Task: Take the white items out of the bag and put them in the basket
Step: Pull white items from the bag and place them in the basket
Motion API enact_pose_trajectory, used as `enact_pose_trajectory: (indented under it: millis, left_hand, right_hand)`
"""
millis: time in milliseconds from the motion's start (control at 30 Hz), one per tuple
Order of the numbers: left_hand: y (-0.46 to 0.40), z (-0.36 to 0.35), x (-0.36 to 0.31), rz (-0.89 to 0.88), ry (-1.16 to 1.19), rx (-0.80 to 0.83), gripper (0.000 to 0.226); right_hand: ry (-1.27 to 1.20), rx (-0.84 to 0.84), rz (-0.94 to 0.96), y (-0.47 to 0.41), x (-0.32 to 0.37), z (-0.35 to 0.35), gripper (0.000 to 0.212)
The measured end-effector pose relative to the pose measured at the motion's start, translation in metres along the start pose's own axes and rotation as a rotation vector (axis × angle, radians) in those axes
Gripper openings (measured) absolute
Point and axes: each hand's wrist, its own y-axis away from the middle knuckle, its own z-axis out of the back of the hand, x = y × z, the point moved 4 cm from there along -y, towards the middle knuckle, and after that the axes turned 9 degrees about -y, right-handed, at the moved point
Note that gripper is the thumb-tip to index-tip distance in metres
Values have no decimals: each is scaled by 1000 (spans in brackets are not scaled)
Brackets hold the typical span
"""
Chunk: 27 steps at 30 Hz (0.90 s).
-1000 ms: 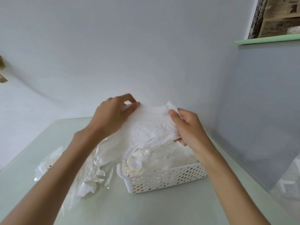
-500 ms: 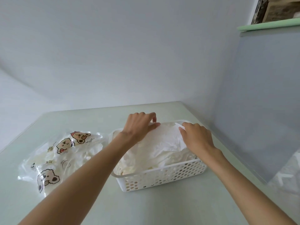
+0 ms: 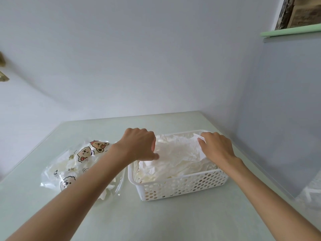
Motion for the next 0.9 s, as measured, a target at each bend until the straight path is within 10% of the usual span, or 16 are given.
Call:
enact_pose_trajectory:
  millis: [233, 433, 567, 767, 900]
  left_hand:
    - [-3, 4, 20, -103, -20, 178, 25]
    - [4, 22, 9, -114, 221, -138, 41]
    - [-9, 2, -30, -290, 272, -1, 52]
    - [-9, -54, -36, -251, 192, 357, 100]
    - [-9, -64, -37, -191, 201, 463, 110]
  right_hand:
    - [36, -7, 27, -2, -3, 8, 26]
    - [-26, -52, 120, -2, -3, 21, 38]
    - [-203, -97, 177, 1, 15, 25, 30]
    - [-197, 655, 44, 3, 20, -13, 70]
    - [-82, 796, 12, 2, 6, -27, 80]
